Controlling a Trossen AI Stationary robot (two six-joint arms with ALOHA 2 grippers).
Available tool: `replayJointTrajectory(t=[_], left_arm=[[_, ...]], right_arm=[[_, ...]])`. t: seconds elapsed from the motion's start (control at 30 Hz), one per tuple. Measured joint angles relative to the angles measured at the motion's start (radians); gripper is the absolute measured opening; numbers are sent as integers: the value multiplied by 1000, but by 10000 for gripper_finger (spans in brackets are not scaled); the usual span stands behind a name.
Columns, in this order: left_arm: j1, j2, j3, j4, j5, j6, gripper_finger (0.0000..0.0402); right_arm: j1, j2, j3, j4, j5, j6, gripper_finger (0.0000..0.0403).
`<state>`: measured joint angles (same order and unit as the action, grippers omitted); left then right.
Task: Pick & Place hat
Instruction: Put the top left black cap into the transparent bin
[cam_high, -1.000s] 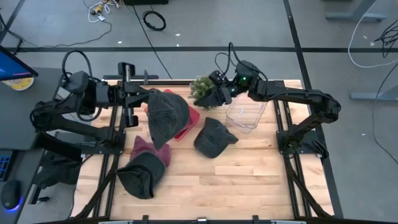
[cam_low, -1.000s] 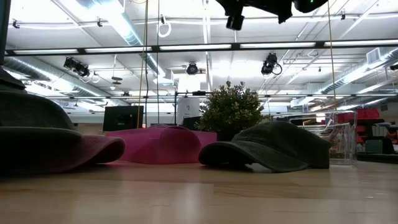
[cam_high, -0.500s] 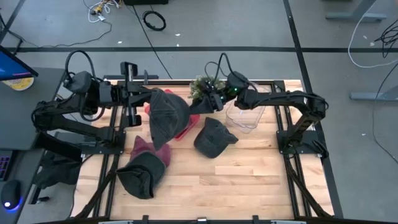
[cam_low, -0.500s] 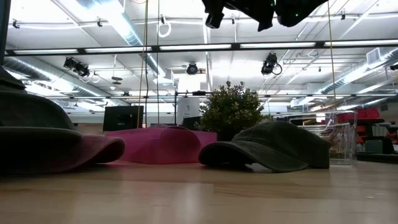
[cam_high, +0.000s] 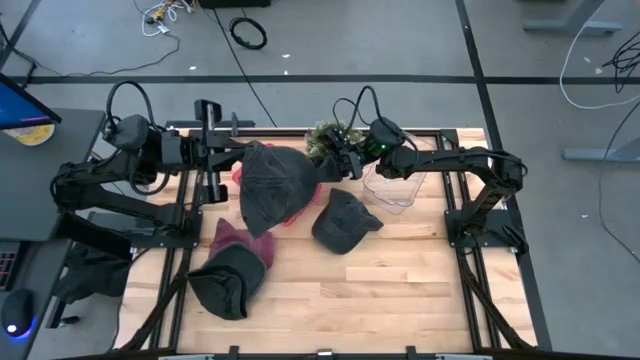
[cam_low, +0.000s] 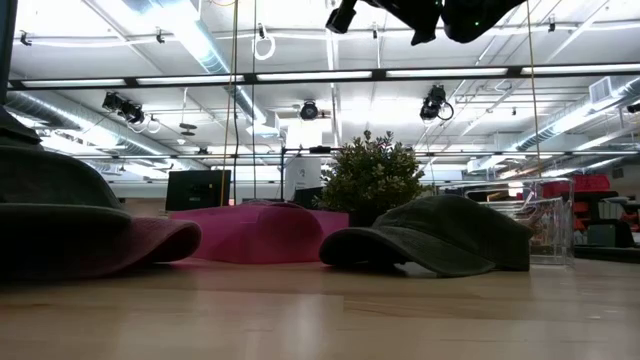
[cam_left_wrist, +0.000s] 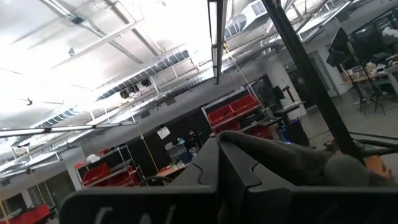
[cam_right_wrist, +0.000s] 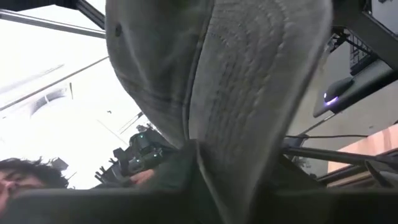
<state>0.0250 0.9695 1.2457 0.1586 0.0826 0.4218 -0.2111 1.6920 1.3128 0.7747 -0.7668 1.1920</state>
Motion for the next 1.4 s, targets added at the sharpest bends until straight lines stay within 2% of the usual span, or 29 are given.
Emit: replayJointTrajectory(t=[0.07,0.13,0.4,0.63,0.77,0.87,1.0,1.17,1.4], left_arm=[[0,0,0,-15,-1,-17,2],[0,0,0,-33,-2,-23,5],[0,-3,0,-94,-66,-50,50],[0,-13,0,-143,-71,-52,117],[-5,-34,1,-204,-110,-52,159],[-20,-55,1,-252,-166,-70,184],[-39,-76,1,-293,-231,-72,203],[-52,-86,1,-324,-289,-72,205],[-52,-87,1,-360,-340,-72,198]], right_arm=[[-1,0,0,4,-1,-16,34],[-1,0,0,9,-3,-39,14],[-5,-4,0,7,-11,-45,8],[-15,-31,-1,-13,-54,-45,6],[-32,-64,-1,-56,-88,-55,6],[-53,-113,-1,-165,-107,-113,6],[-91,-210,-1,-401,-131,-229,6],[-144,-349,-1,-700,-142,-381,6],[-223,-530,0,-987,-105,-495,5]])
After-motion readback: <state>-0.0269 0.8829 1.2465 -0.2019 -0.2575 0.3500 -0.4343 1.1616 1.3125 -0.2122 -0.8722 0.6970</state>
